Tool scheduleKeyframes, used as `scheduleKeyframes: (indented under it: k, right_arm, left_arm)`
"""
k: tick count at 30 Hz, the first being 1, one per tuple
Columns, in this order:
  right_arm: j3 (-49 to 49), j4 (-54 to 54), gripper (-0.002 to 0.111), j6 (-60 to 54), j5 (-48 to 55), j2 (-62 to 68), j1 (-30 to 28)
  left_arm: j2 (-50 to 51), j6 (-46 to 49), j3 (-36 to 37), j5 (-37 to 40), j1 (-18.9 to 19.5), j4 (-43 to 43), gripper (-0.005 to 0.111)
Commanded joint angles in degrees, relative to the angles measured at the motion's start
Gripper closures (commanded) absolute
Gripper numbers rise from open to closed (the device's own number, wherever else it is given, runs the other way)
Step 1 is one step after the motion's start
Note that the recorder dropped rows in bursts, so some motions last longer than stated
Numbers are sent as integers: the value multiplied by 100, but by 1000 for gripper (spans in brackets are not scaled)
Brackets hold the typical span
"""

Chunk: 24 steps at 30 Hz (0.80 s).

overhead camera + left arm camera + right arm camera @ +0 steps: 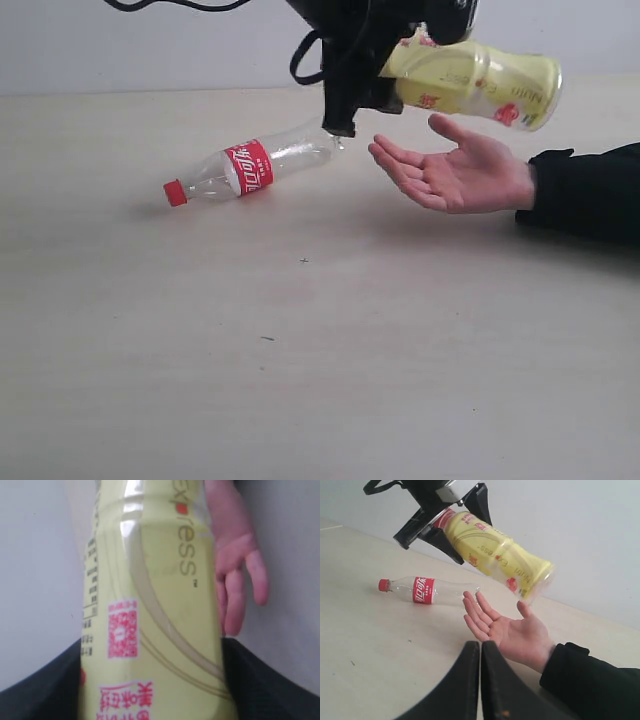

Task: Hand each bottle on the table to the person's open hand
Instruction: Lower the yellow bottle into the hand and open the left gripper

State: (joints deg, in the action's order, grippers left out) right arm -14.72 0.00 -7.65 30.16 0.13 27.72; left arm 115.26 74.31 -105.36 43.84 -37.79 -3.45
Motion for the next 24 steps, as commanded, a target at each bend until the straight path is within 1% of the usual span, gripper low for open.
scheduleKeyframes:
  k: [1,3,10,15,18,21,24]
  right_arm:
    - [33,0,106,18,-80,-13,22]
    - [33,0,106,18,-80,-13,22]
    - [33,0,106,30,-80,-13,22]
    - [33,0,106,17,-80,-13,22]
    - [33,0,106,17,-80,-13,22]
    - [33,0,106,17,-80,-13,22]
    - [33,0,106,17,-80,-13,22]
  left_arm:
    - [-68,1475,-79,449,67,22,107]
    - [-55,2115,-79,627,67,286,107]
    - [113,3245,-79,640,55,242,107]
    - [345,3940,-79,616,55,-227,107]
    - [452,4399,-79,459,55,-586,107]
    - [528,4581,-111,181,55,-772,107]
    - [742,4581,-435,302,55,-814,107]
